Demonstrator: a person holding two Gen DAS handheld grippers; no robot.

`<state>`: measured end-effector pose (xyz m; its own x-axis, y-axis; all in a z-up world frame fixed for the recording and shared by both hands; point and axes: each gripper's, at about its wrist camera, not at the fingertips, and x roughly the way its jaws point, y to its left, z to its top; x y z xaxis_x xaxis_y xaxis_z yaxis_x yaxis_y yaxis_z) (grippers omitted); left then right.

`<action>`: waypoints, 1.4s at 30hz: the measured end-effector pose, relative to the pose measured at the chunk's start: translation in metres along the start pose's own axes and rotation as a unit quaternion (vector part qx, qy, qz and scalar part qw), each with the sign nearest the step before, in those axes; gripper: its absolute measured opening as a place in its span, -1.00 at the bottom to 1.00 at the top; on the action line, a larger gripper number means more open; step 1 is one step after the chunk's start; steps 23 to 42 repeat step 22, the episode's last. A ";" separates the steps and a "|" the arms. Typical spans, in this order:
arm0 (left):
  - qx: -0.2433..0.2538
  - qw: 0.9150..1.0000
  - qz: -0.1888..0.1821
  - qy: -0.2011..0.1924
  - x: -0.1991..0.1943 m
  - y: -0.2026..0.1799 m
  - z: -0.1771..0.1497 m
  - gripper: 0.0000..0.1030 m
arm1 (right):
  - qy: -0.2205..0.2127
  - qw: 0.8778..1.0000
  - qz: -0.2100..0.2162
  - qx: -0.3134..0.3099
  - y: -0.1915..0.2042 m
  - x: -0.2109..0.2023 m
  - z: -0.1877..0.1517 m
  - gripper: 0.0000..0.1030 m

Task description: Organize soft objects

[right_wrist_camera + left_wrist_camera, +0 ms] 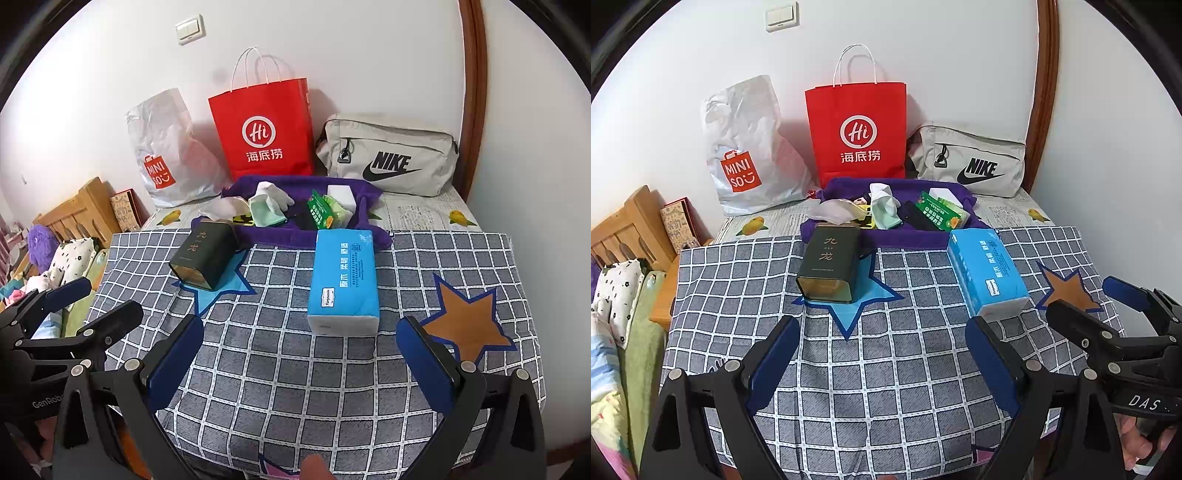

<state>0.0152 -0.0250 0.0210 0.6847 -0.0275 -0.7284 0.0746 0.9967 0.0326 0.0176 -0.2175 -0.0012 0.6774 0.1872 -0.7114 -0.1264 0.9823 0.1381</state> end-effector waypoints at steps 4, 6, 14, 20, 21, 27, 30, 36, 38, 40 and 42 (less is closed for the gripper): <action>0.000 1.000 0.000 0.000 0.000 -0.001 0.000 0.77 | 0.000 1.000 0.000 0.000 0.000 -0.001 0.000 0.99; 0.000 1.000 0.000 0.000 0.000 -0.002 -0.001 0.77 | 0.000 1.000 -0.001 0.000 0.000 -0.001 0.000 0.99; 0.001 1.000 0.001 0.000 0.001 -0.002 -0.001 0.77 | -0.001 1.000 -0.001 -0.002 0.000 -0.001 -0.001 0.99; 0.000 1.000 0.000 0.003 0.006 -0.003 0.000 0.77 | 0.004 1.000 -0.001 -0.001 -0.001 0.001 -0.001 0.99; 0.001 1.000 0.000 0.004 0.007 -0.004 0.001 0.77 | 0.005 1.000 -0.001 -0.001 -0.001 0.002 -0.001 0.99; 0.001 1.000 -0.001 0.004 0.009 -0.004 0.001 0.77 | 0.006 1.000 -0.002 -0.001 -0.002 0.004 -0.001 0.99; 0.001 1.000 -0.001 0.004 0.009 -0.004 0.001 0.77 | 0.006 1.000 -0.002 -0.001 -0.002 0.004 -0.001 0.99; 0.001 1.000 -0.001 0.004 0.009 -0.004 0.001 0.77 | 0.006 1.000 -0.002 -0.001 -0.002 0.004 -0.001 0.99; 0.001 1.000 -0.001 0.004 0.009 -0.004 0.001 0.77 | 0.006 1.000 -0.002 -0.001 -0.002 0.004 -0.001 0.99; 0.001 1.000 -0.001 0.004 0.009 -0.004 0.001 0.77 | 0.006 1.000 -0.002 -0.001 -0.002 0.004 -0.001 0.99; 0.001 1.000 -0.001 0.004 0.009 -0.004 0.001 0.77 | 0.006 1.000 -0.002 -0.001 -0.002 0.004 -0.001 0.99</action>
